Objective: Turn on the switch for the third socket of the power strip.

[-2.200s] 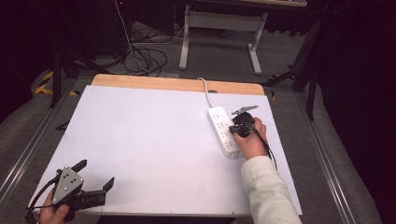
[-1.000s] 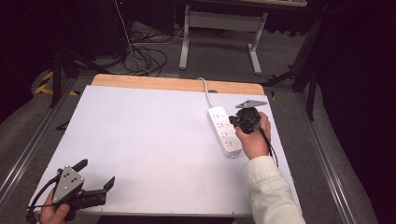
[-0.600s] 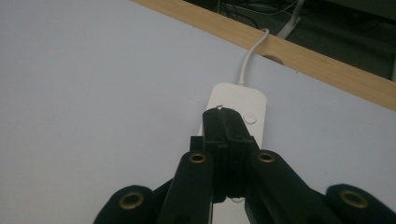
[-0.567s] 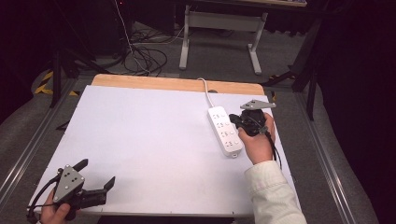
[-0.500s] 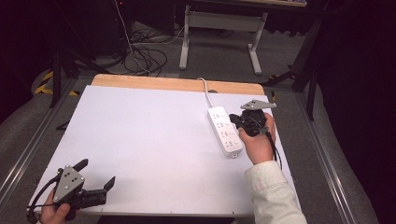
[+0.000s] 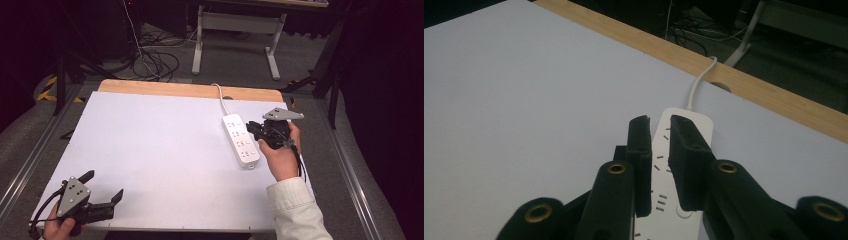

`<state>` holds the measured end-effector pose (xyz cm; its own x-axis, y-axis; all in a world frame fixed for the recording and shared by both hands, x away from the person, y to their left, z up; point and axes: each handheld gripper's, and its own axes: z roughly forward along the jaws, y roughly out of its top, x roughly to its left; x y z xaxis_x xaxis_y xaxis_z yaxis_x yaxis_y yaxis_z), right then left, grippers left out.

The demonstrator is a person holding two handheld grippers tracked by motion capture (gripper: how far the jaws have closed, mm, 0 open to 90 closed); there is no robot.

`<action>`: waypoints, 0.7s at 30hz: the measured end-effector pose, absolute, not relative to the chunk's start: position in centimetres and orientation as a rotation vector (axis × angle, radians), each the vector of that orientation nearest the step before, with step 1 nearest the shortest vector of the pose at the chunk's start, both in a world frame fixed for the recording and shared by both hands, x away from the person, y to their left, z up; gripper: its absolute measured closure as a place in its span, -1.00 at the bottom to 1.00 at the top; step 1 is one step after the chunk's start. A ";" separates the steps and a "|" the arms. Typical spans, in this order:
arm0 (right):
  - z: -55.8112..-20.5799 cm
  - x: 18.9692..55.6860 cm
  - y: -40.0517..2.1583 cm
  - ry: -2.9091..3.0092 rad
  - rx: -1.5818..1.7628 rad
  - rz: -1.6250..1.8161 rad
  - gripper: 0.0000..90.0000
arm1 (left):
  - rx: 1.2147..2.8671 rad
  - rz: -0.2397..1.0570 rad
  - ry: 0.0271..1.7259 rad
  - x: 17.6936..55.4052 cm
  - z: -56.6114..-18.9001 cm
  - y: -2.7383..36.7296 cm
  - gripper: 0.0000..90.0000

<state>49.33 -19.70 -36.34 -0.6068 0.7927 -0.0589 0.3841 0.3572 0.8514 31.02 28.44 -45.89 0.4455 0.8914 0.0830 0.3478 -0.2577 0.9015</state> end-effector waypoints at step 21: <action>-36.3 44.0 -20.7 2.162 0.859 1.343 -0.33 | 1.813 0.775 1.054 31.0 -45.9 28.4 -1.00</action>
<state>43.95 -20.74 -36.29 -0.7040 0.7084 -0.0503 0.2690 0.3315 0.9043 30.96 28.44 -45.87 0.4462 0.8910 0.0836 0.3456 -0.2577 0.9023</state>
